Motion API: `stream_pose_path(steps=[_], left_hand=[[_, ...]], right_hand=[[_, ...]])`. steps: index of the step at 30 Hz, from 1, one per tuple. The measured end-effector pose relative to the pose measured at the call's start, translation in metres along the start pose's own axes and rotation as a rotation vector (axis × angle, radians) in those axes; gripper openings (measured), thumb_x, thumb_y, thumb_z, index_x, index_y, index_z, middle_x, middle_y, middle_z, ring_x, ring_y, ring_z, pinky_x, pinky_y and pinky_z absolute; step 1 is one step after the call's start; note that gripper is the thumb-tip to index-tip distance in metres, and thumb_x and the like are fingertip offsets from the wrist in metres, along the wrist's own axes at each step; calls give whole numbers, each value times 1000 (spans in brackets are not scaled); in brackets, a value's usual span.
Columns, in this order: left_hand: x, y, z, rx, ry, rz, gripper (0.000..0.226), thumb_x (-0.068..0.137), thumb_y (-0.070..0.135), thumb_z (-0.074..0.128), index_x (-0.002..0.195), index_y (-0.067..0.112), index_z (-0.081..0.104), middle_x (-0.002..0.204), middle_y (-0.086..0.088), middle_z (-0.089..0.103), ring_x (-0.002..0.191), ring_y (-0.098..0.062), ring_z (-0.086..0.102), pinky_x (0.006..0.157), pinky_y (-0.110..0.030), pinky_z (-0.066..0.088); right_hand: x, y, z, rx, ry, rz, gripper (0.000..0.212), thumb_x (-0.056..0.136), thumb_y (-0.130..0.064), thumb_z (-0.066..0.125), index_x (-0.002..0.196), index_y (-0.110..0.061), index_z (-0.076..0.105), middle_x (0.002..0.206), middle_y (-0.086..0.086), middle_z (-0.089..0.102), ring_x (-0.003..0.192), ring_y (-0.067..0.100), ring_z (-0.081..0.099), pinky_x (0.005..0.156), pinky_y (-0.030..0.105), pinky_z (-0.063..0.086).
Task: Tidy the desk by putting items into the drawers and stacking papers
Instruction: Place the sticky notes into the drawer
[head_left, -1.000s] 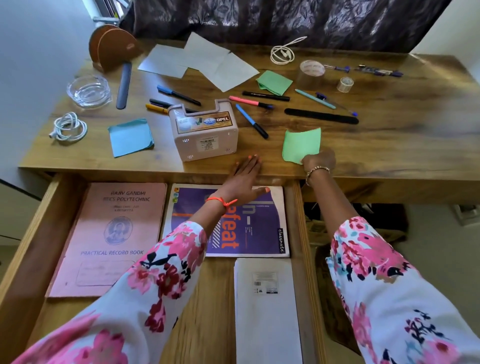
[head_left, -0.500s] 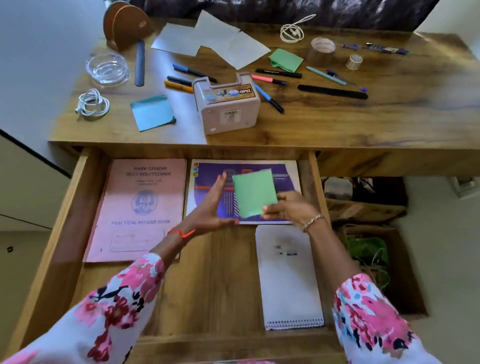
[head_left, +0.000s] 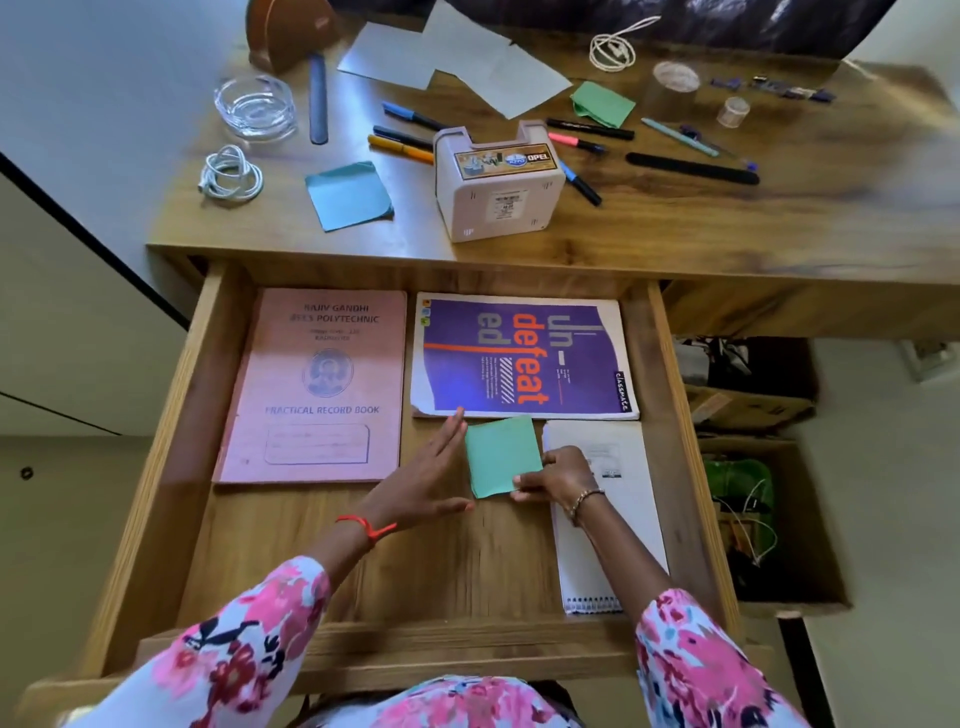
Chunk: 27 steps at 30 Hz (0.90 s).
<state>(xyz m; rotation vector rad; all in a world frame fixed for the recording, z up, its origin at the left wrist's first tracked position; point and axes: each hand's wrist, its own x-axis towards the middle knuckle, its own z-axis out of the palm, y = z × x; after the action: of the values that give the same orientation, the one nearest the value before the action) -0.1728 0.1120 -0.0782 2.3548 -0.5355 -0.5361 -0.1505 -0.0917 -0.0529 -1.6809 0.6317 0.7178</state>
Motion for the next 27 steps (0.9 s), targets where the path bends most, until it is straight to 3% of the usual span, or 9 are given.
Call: stream_pose_path(steps=[2,5,7,8,11,13,22,24,27], left_hand=[[3,3,5,61,-41,1,93,86,33,61,145,7,-6,149,1,-23,142,-12,-11,117,-24,4],[6,7,12,182,-81,-24,84,91,36,52,146,6,-4,154,-8,-15,144,-17,-8,114,-23,-2],[7,8,16,235,-91,-47,79,94,37,46,146,6,-4,155,-10,-11,144,-19,-8,114,-24,-4],[6,8,18,257,-93,-59,77,95,37,44,146,6,-4,155,-10,-10,144,-19,-8,113,-25,-5],[6,5,21,279,-109,-78,72,96,33,41,146,8,-5,155,-8,-11,143,-19,-10,113,-25,-5],[6,5,21,269,-125,-81,71,97,31,41,146,10,-5,155,-7,-11,143,-18,-11,115,-28,0],[4,9,20,195,-91,-36,70,96,25,45,146,11,0,144,3,-22,131,-8,-21,117,-34,14],[2,7,8,128,-19,11,71,93,27,50,147,13,6,145,8,-18,134,-3,-15,116,-29,19],[3,-1,-25,71,256,153,67,89,23,58,144,8,24,152,2,6,142,-9,3,114,-24,20]], right_hand=[[1,3,2,-37,43,2,13,74,13,66,67,9,56,87,30,61,47,27,63,43,27,56],[-1,4,7,-156,62,9,21,84,-4,64,88,15,56,88,36,61,35,19,60,38,26,52],[-1,5,10,-338,105,-45,23,89,-15,58,89,8,55,90,35,64,35,17,58,37,26,49],[-1,4,11,-456,150,-84,24,90,-19,56,87,4,56,93,31,65,42,20,60,43,28,50],[-6,2,12,-728,246,-159,29,90,-24,55,101,3,58,107,22,63,91,35,63,74,35,51],[-10,1,13,-794,282,-177,30,90,-22,56,106,3,56,111,21,60,102,35,59,81,35,48],[-10,3,10,-808,325,-264,26,86,-18,62,98,4,60,103,22,64,95,34,62,72,31,47],[-5,-7,12,-790,336,-323,28,84,-23,65,89,4,62,93,22,65,88,35,63,66,30,44],[-1,-46,21,-771,338,-451,28,83,-25,65,72,0,62,74,18,63,72,29,60,60,24,34]])
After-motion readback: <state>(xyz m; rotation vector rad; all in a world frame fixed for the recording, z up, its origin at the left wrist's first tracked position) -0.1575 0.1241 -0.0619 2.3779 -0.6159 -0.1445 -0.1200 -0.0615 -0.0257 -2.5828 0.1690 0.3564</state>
